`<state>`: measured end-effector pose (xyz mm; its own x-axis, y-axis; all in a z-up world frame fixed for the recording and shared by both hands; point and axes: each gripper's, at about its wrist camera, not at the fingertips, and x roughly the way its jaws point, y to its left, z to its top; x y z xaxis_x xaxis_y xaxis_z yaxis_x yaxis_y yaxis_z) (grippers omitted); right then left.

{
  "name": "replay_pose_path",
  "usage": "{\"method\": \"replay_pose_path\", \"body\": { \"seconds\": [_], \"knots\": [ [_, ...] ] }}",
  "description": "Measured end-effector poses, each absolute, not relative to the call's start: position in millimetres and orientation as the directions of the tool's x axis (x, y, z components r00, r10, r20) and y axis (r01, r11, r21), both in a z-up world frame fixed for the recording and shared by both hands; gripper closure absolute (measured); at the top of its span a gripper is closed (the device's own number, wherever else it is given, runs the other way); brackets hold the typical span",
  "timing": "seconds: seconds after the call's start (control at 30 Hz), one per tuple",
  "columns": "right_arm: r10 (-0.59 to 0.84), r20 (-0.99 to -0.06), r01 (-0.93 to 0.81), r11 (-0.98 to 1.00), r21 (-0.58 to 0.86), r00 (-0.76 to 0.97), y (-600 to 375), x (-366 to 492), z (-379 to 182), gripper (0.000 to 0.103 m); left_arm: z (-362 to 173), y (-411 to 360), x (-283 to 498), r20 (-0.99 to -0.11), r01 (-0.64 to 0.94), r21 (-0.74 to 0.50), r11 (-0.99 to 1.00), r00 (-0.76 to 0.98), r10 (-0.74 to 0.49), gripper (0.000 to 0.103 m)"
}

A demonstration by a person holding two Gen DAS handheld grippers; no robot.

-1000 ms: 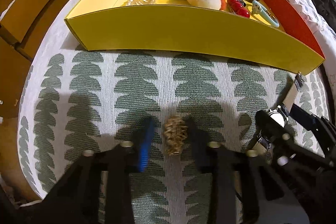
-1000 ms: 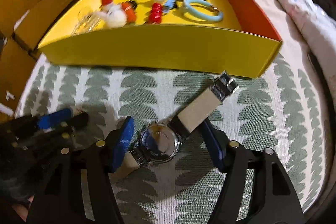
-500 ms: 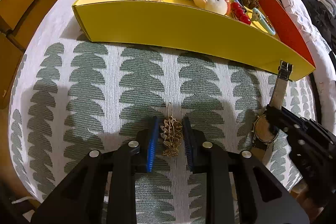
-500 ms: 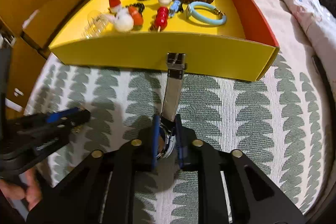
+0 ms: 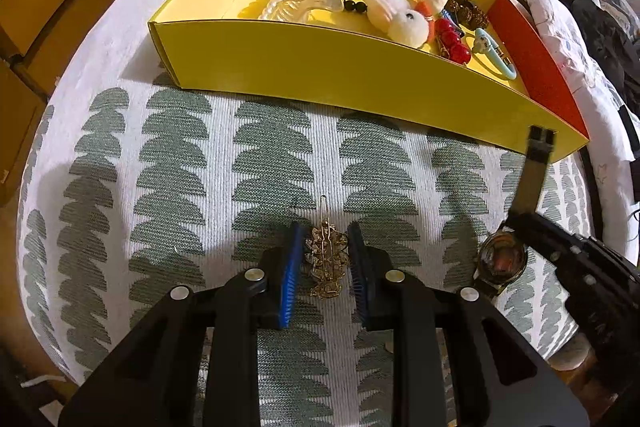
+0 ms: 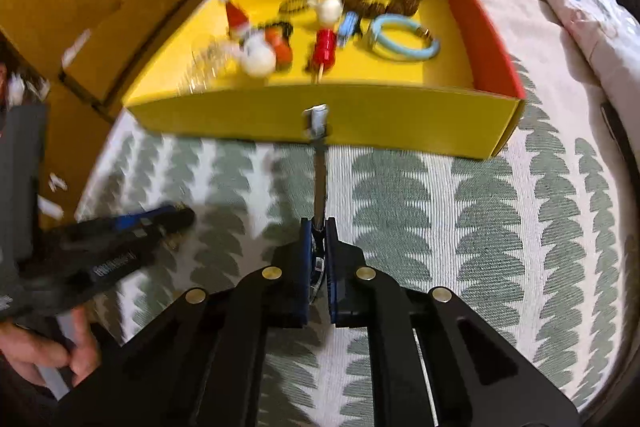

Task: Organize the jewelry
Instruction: 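Carry the gold brooch and wristwatch over the yellow box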

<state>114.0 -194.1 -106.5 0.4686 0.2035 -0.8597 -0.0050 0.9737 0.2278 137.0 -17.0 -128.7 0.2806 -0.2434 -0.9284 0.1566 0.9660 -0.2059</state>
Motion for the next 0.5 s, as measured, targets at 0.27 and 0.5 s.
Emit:
{"method": "replay_pose_path", "body": {
  "seconds": [0.27,0.5],
  "knots": [
    [0.253,-0.837,-0.047,0.963,0.265,0.485,-189,105,-82,0.095,-110,-9,135,-0.909,0.157,-0.242,0.957,0.309,-0.280,0.080],
    [0.293,-0.779,-0.066,0.949,0.310,0.554,-195,95,-44,0.096,-87,-8,133,-0.884,0.170,-0.270,0.948,0.347,-0.314,0.080]
  ]
}}
